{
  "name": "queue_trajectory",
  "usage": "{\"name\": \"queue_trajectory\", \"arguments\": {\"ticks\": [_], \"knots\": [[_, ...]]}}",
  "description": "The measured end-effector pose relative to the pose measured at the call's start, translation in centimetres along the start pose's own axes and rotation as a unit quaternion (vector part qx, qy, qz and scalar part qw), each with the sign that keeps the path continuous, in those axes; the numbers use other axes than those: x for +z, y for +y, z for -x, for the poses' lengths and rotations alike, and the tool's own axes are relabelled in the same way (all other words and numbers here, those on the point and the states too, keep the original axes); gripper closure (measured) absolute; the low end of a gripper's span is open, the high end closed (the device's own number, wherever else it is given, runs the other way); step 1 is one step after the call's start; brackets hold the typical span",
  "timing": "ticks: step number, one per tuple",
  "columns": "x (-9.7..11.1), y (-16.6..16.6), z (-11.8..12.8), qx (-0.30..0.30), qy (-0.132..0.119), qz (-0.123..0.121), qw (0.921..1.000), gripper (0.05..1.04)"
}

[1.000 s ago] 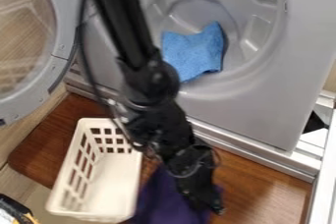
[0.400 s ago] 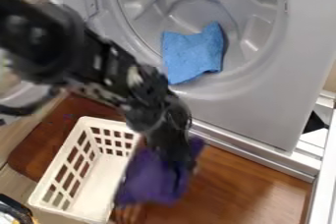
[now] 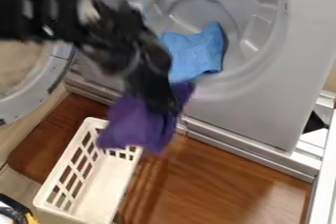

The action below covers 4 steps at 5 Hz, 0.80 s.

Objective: Move the cloth and put it on the dryer

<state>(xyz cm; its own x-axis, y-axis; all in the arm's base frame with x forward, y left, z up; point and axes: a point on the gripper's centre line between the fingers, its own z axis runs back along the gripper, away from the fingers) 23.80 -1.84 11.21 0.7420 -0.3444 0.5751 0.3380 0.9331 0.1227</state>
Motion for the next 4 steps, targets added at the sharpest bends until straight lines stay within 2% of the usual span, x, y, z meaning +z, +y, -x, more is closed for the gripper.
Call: {"name": "queue_trajectory", "arguments": {"ticks": [1,2,4], "knots": [[1.7,1.3,-2.1,0.002,-0.038,-0.016,0.9992,0.999],[1.9,2.6,-4.2,-0.004,-0.061,-0.021,0.9979,0.999],[-1.8,5.1,-6.8,-0.003,-0.057,-0.020,0.9982,0.999]]}}
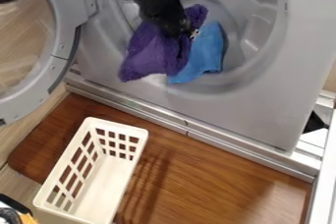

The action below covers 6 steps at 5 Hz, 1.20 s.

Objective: Move the cloth and put it on the dryer

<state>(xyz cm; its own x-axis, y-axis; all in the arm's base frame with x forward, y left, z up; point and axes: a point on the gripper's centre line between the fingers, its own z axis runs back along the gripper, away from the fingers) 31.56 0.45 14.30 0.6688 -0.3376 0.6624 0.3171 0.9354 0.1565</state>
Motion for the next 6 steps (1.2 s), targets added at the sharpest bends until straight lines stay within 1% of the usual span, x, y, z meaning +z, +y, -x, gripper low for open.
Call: {"name": "queue_trajectory", "arguments": {"ticks": [1,2,3,4,5,6], "knots": [[-3.7,1.3,-0.6,0.009,0.003,0.002,1.0000,0.999],[-7.3,2.3,-1.0,0.010,0.017,0.008,0.9998,0.999],[-9.7,2.6,-1.9,0.009,0.009,0.020,0.9997,0.999],[-11.5,2.7,-2.3,0.002,0.013,0.030,0.9995,0.969],[-11.5,2.4,-2.2,0.005,0.017,0.037,0.9992,0.788],[-11.6,2.5,-2.1,0.008,0.016,0.036,0.9992,0.503]]}}
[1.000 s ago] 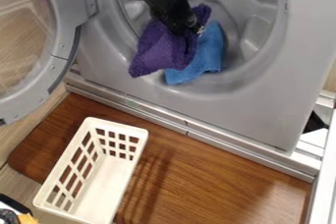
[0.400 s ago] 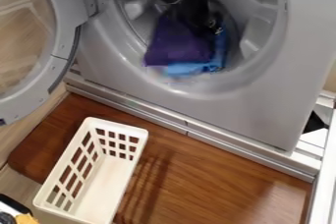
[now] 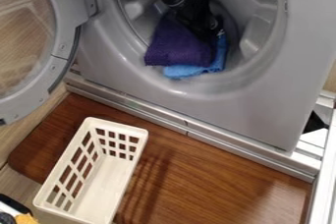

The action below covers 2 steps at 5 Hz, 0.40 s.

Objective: Move the cloth and put it on the dryer

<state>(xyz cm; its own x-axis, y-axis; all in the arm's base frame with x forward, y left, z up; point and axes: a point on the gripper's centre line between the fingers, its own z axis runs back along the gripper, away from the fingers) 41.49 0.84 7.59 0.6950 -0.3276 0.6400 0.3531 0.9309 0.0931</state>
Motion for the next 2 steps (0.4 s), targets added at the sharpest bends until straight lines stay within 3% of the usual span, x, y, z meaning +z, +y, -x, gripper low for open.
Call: {"name": "queue_trajectory", "arguments": {"ticks": [1,2], "knots": [[0.7,-0.4,-0.1,0.005,-0.007,0.003,1.0000,0.207],[2.0,-0.2,-0.4,0.011,-0.025,0.006,0.9996,0.067]]}}
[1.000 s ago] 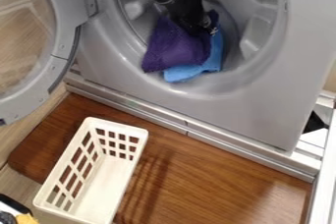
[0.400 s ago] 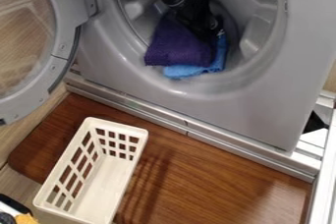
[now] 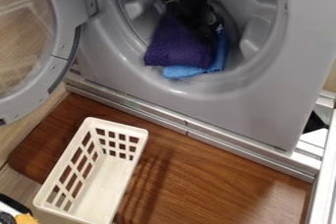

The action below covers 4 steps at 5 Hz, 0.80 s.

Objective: Move the cloth and put it on the dryer

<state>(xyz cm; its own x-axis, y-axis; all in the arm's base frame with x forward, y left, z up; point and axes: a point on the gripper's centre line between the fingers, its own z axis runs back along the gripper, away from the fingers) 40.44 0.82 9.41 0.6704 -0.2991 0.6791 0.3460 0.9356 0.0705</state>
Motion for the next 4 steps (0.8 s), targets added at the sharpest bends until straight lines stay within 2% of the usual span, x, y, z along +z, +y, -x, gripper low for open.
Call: {"name": "queue_trajectory", "arguments": {"ticks": [1,2,3,4], "knots": [[1.4,-0.3,-0.4,-0.006,-0.005,0.005,1.0000,0.073],[4.1,-1.1,-0.2,-0.008,-0.008,0.015,0.9998,0.078],[6.6,-3.0,2.7,-0.018,0.049,0.022,0.9984,0.079],[8.4,-5.9,6.5,-0.035,0.117,0.034,0.9919,0.079]]}}
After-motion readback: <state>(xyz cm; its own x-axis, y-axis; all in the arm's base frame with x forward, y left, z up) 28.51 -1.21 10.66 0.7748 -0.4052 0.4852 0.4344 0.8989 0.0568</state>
